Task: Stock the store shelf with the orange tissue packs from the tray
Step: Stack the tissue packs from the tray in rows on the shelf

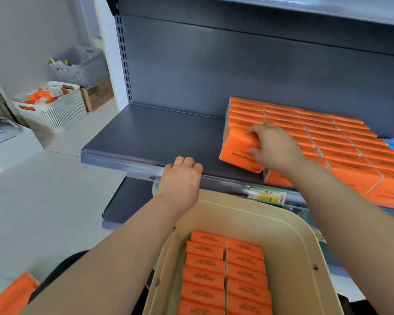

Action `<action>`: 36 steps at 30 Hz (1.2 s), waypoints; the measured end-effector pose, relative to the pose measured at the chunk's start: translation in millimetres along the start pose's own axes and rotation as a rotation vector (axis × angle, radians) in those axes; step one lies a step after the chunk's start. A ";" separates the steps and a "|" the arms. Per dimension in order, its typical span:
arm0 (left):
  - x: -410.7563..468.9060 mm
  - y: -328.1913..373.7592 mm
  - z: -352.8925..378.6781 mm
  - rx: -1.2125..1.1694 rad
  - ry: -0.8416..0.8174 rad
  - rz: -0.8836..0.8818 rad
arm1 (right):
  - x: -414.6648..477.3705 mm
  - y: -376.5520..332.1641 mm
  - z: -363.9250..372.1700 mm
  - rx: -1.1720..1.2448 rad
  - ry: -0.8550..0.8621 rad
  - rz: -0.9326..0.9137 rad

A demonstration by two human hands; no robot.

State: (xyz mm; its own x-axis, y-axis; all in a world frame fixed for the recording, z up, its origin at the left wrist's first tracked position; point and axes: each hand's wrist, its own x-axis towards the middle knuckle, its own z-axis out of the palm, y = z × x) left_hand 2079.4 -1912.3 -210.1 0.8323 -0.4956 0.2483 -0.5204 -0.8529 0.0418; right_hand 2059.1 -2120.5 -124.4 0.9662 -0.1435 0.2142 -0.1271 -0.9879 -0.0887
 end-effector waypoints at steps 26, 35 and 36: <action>-7.3 15.8 3.0 -0.190 0.039 0.181 | -56.7 4.4 27.5 -0.094 0.160 -0.121; -98.9 40.8 27.8 -0.496 -0.463 0.241 | -222.2 10.6 67.0 0.073 -0.372 -0.166; -109.3 43.4 33.1 -0.521 -0.559 0.223 | -232.6 11.6 69.5 0.116 -0.455 -0.150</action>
State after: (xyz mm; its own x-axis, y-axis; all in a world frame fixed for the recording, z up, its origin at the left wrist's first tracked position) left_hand 1972.2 -1900.6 -267.5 0.5987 -0.7722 -0.2128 -0.5933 -0.6060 0.5299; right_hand 1848.5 -2094.6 -242.8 0.9753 0.0659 -0.2109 0.0222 -0.9789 -0.2031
